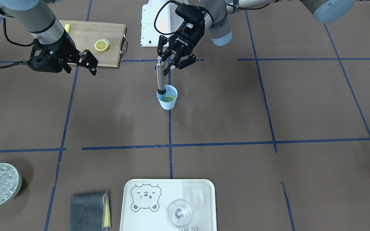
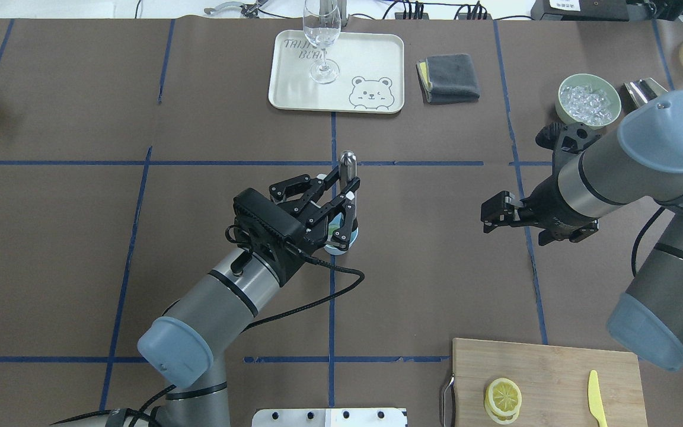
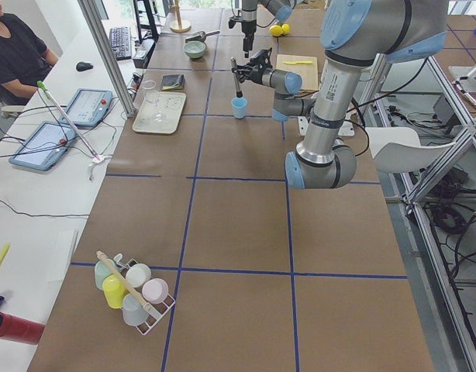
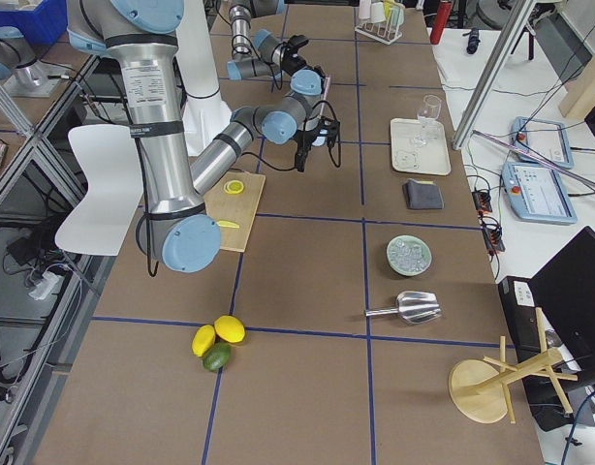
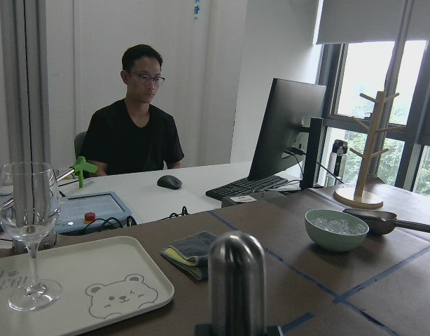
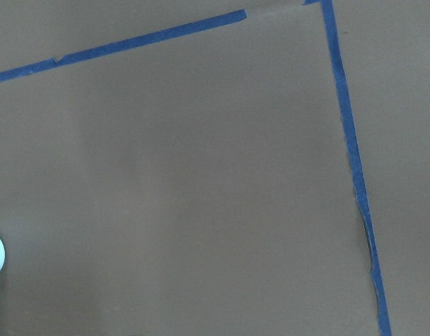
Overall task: Squeeze lemon into cup
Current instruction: 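Press the muddler down onto the lemon inside the cup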
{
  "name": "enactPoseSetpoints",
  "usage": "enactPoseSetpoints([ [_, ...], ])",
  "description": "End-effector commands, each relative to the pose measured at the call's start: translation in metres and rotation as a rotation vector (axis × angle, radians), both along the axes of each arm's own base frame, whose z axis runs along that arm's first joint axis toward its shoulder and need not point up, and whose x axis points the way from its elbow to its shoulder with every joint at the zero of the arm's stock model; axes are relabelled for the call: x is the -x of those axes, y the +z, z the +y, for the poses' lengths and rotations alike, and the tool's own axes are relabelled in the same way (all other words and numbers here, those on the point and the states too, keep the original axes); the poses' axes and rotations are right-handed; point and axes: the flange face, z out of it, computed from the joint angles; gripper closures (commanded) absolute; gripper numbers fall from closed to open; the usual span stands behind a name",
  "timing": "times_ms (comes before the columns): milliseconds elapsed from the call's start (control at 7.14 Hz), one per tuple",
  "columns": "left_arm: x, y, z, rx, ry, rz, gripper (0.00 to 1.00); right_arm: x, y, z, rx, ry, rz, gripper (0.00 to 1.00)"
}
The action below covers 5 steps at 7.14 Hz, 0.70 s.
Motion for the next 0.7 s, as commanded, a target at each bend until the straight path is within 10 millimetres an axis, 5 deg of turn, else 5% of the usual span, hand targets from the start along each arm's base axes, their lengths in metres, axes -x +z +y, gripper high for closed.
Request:
enactPoseSetpoints([
  [0, 0.017, -0.018, -0.005, -0.015, -0.019, 0.023, 1.0, 0.0, 0.0, 0.0, 0.0, -0.001, 0.001, 0.0],
  [560, 0.027, -0.007, -0.039, 0.021, -0.079, -0.117, 1.0, -0.001, -0.003, 0.001, 0.012, 0.014, -0.006, 0.0],
])
